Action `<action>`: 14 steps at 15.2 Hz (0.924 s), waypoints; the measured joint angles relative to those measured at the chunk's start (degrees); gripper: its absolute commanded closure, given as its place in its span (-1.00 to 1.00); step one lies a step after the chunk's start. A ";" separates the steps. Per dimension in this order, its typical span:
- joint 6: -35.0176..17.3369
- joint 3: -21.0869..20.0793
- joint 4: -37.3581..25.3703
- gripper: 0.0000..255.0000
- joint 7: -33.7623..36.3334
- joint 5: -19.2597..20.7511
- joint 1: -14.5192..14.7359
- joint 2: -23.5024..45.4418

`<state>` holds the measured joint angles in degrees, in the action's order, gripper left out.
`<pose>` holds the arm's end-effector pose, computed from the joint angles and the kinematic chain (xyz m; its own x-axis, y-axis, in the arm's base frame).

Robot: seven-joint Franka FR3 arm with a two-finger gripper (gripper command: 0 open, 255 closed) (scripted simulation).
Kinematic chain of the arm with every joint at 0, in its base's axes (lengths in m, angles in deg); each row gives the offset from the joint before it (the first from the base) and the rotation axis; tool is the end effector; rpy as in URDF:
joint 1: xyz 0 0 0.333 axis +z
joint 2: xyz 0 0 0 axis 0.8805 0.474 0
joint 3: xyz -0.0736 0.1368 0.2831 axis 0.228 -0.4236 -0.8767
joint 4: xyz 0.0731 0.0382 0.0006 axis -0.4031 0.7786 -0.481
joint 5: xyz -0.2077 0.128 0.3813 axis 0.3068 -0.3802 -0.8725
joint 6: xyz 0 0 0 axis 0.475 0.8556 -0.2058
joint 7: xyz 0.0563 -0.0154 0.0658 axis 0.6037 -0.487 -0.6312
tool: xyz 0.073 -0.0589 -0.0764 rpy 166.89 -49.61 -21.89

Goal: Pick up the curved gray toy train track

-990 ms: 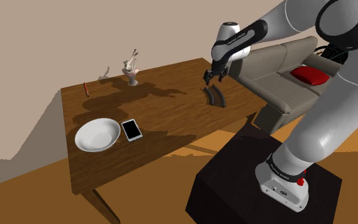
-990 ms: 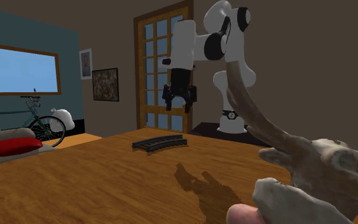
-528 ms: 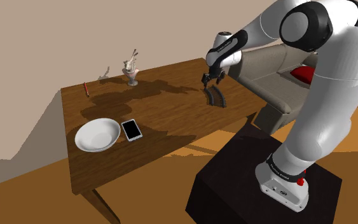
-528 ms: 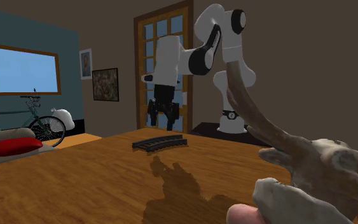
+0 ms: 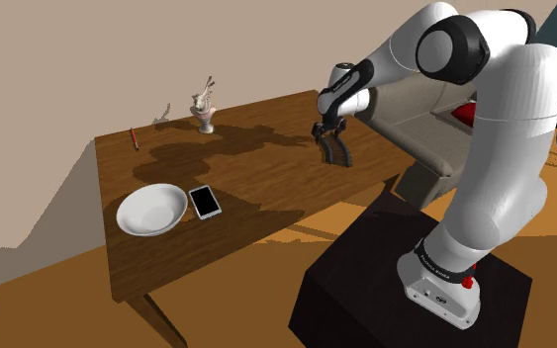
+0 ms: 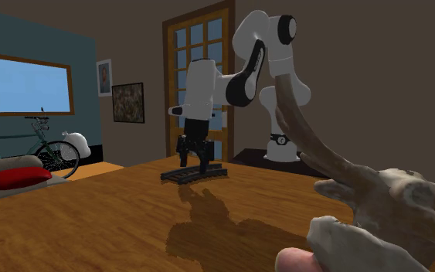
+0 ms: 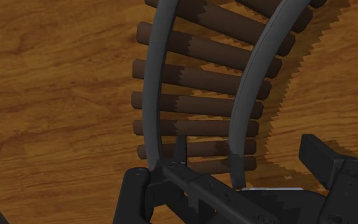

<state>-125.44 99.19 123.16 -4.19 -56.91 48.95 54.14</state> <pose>0.5931 -0.2505 0.1728 0.9142 -0.3941 0.0944 -0.4000 -0.9149 0.0539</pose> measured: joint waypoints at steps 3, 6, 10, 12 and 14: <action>-0.36 -0.05 -0.01 1.00 -0.05 -0.08 -0.06 0.35; -0.40 -0.05 0.00 1.00 -0.05 -0.09 -0.07 0.36; -0.43 -0.05 0.02 1.00 -0.05 -0.09 -0.06 0.35; -0.43 -0.05 0.01 1.00 -0.06 -0.09 -0.07 0.36; 0.22 0.06 0.12 1.00 0.13 0.09 0.12 -0.37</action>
<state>-125.21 99.24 123.29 -4.06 -56.81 49.07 53.77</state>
